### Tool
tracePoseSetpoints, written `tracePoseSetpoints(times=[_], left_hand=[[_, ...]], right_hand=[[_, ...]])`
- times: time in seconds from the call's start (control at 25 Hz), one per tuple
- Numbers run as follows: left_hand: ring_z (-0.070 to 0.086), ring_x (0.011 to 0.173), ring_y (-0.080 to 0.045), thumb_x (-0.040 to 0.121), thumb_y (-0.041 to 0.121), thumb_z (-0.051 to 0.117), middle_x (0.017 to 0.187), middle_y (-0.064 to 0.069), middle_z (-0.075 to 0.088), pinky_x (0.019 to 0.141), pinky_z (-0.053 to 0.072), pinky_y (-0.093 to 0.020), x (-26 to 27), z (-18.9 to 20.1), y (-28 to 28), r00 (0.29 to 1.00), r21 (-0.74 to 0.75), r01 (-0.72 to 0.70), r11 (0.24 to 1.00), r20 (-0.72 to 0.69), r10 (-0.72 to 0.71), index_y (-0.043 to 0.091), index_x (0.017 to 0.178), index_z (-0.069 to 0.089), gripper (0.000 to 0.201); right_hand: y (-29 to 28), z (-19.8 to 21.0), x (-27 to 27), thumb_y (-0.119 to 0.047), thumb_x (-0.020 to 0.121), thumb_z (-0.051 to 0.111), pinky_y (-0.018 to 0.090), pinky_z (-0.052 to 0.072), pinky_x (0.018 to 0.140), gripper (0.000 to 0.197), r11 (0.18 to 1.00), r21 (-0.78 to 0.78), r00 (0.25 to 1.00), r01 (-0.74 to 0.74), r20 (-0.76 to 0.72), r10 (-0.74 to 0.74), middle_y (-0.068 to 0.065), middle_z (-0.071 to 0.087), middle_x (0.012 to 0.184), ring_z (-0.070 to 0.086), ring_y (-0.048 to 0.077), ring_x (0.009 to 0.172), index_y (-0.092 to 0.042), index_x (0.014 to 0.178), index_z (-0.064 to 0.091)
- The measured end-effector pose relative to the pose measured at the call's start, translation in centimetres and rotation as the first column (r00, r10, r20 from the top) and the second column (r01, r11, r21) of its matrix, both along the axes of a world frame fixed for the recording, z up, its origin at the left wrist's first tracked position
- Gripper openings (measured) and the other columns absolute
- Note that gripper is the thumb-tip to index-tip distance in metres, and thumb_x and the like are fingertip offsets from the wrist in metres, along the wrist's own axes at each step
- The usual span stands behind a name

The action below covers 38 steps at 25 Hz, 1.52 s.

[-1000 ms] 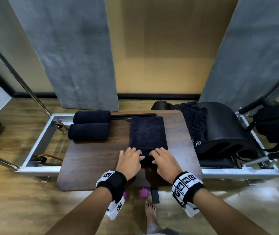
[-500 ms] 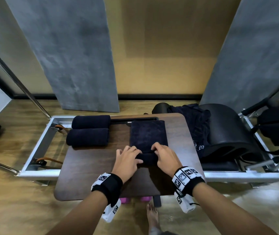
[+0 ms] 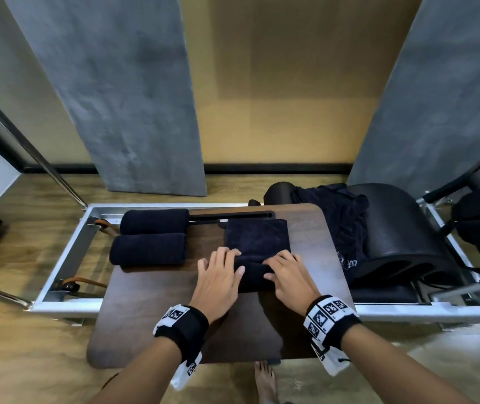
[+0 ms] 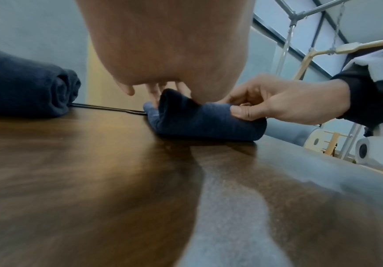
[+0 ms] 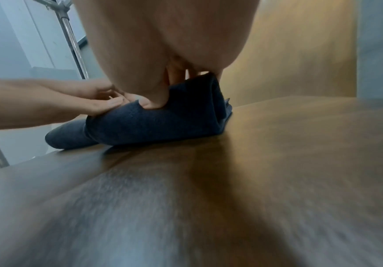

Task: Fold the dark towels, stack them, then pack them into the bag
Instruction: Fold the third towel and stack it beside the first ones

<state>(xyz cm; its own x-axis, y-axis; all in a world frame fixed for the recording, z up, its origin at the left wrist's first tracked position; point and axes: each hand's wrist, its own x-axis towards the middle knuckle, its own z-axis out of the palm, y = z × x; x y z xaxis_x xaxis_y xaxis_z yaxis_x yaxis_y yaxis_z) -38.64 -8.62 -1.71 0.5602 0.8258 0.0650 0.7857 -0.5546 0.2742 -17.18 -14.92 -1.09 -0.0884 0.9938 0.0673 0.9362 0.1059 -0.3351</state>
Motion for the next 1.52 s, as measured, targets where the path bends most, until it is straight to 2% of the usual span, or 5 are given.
tracePoseSetpoints(times=[0.12,0.4,0.6,1.04,1.52], left_hand=[[0.040,0.132,-0.012,0.099,0.070,0.044,0.143,0.012,0.043,0.106,0.034,-0.044,-0.7,0.2,0.6,0.996,-0.070,0.070,0.995,-0.057,-0.074,0.032,0.142,0.046,0.058],[0.039,0.127,-0.010,0.109,0.039,0.046,0.125,0.020,0.054,0.097,0.022,-0.041,1.0,0.2,3.9,0.997,-0.142,0.066,0.988,-0.027,-0.070,0.031,0.129,0.057,0.024],[0.042,0.121,-0.014,0.111,0.039,0.033,0.110,0.014,0.051,0.101,0.024,-0.046,2.5,-0.1,5.7,0.996,-0.197,-0.018,0.980,-0.089,0.000,0.028,0.106,0.056,0.026],[0.038,0.136,-0.011,0.107,0.040,0.039,0.144,0.011,0.039,0.115,0.025,-0.048,3.1,0.0,7.2,0.987,-0.240,-0.119,0.963,0.075,0.141,0.034,0.156,0.033,0.050],[0.036,0.147,-0.028,0.097,0.080,0.036,0.147,-0.005,0.044,0.119,0.026,-0.058,7.2,-0.1,11.6,0.830,-0.492,-0.469,0.733,0.037,0.556,0.019,0.150,0.047,0.082]], right_hand=[[1.4,0.2,0.4,-0.020,0.104,0.053,0.029,0.038,0.084,0.020,0.997,-0.068,0.995,0.039,-0.087,-0.045,0.001,0.068,0.106,0.057,0.019,0.100,-0.018,0.121,0.063],[3.1,0.2,1.8,-0.055,0.101,0.051,0.029,0.049,0.069,0.029,0.999,-0.048,0.986,-0.002,-0.166,-0.006,-0.014,0.046,0.107,0.049,0.005,0.090,-0.031,0.116,0.043],[4.4,0.1,2.6,-0.066,0.091,0.060,0.032,0.041,0.100,0.055,0.994,-0.081,0.997,-0.067,0.035,0.070,-0.012,0.052,0.123,0.048,0.011,0.115,-0.026,0.129,0.059],[9.0,0.7,4.7,-0.043,0.107,0.048,0.048,0.054,0.085,0.020,0.968,-0.250,0.938,-0.002,-0.337,-0.085,0.002,0.069,0.102,0.066,0.025,0.091,-0.027,0.117,0.051],[9.7,-0.9,6.9,-0.095,0.078,0.040,0.041,0.052,0.089,0.092,0.821,-0.257,0.784,0.510,-0.254,-0.567,0.000,0.057,0.115,0.056,0.025,0.114,-0.017,0.120,0.065]])
